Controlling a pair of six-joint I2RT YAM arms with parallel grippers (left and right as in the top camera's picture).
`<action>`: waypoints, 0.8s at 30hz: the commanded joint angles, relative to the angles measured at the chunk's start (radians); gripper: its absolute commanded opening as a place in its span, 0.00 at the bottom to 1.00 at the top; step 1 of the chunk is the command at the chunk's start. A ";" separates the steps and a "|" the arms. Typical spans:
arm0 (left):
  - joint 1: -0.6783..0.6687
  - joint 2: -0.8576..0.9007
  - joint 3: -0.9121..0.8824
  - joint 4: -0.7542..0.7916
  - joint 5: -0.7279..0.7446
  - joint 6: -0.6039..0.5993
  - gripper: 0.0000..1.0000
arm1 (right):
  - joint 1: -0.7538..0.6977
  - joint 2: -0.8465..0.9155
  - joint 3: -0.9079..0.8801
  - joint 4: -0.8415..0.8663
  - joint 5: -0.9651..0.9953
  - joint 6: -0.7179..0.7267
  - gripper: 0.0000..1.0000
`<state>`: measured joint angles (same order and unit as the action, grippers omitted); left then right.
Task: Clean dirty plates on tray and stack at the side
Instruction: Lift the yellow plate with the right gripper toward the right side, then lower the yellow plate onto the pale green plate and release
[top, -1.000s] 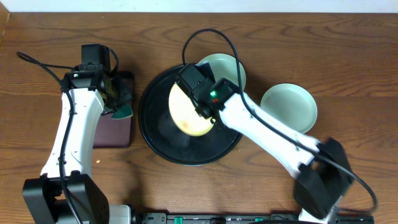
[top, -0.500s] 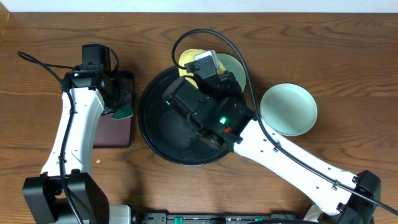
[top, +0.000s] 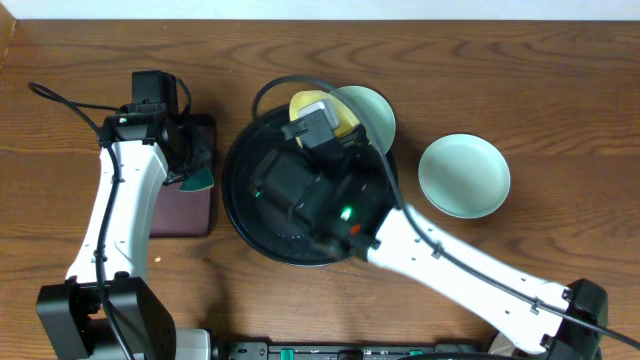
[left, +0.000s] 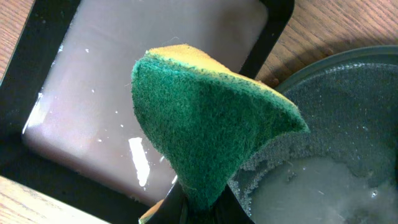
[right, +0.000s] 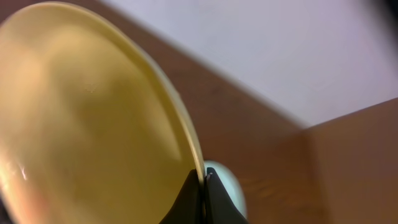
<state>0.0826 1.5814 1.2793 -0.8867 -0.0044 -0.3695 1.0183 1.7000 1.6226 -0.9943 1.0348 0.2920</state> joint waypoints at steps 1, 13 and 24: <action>0.001 0.003 -0.009 -0.003 -0.003 -0.002 0.07 | -0.132 -0.021 0.019 -0.011 -0.441 0.075 0.01; -0.001 0.003 -0.009 -0.003 -0.003 -0.002 0.07 | -0.649 -0.021 0.019 -0.066 -1.188 0.035 0.01; -0.001 0.003 -0.009 -0.007 -0.003 -0.002 0.08 | -1.020 -0.019 -0.064 -0.100 -1.004 0.021 0.01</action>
<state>0.0822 1.5814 1.2785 -0.8906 -0.0032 -0.3695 0.0669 1.6997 1.6108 -1.1007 -0.0467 0.3260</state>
